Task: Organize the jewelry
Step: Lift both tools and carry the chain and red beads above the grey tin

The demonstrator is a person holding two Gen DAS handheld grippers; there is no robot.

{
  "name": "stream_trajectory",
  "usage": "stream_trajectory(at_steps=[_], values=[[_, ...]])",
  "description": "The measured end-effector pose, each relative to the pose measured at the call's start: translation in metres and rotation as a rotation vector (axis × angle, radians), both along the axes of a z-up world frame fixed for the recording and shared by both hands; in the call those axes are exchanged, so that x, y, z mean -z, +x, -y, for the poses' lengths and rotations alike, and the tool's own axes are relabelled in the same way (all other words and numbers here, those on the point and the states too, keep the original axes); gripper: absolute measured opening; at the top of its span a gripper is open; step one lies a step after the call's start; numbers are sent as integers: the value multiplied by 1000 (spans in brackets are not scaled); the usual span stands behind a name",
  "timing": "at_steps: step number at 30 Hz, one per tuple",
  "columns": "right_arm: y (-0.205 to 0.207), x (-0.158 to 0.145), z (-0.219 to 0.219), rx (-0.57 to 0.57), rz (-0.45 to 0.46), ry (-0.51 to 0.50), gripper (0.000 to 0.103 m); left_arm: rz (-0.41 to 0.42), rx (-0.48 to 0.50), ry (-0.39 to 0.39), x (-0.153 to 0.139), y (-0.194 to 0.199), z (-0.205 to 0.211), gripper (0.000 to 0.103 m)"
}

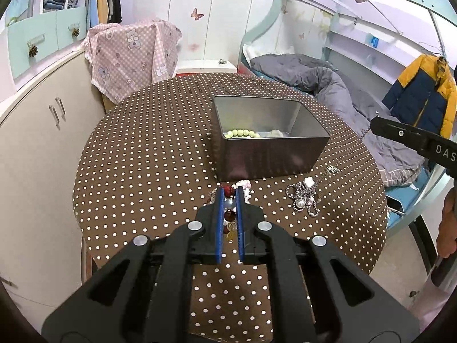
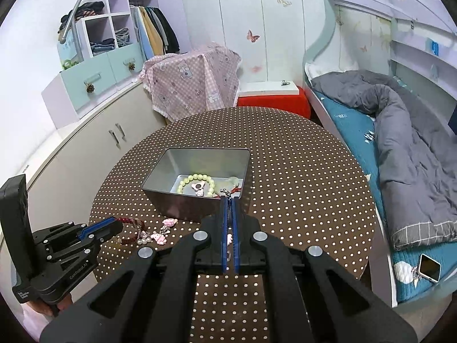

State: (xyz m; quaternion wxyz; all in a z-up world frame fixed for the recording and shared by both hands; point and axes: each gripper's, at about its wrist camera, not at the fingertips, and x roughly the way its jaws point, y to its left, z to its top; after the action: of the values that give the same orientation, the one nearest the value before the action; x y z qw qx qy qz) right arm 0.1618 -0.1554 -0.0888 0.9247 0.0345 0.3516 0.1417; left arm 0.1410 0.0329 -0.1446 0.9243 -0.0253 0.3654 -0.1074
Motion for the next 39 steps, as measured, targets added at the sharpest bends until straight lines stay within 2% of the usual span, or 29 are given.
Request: stream_trajectory(at_steps=[7,24,33,39], values=[[3,-12,-6,-17,29,2,2,23,12,-11,-12,0,-4,8],[10,-71,-10,-36,176,-48,2,145,68,-42,-75,14,-6,8],[11,-103,-9,-49,248,-67,2,240,110,-24,-111,12,9,8],[16,-125,-10,-53,290,-77,2,265,129,-33,-127,17,15,8]])
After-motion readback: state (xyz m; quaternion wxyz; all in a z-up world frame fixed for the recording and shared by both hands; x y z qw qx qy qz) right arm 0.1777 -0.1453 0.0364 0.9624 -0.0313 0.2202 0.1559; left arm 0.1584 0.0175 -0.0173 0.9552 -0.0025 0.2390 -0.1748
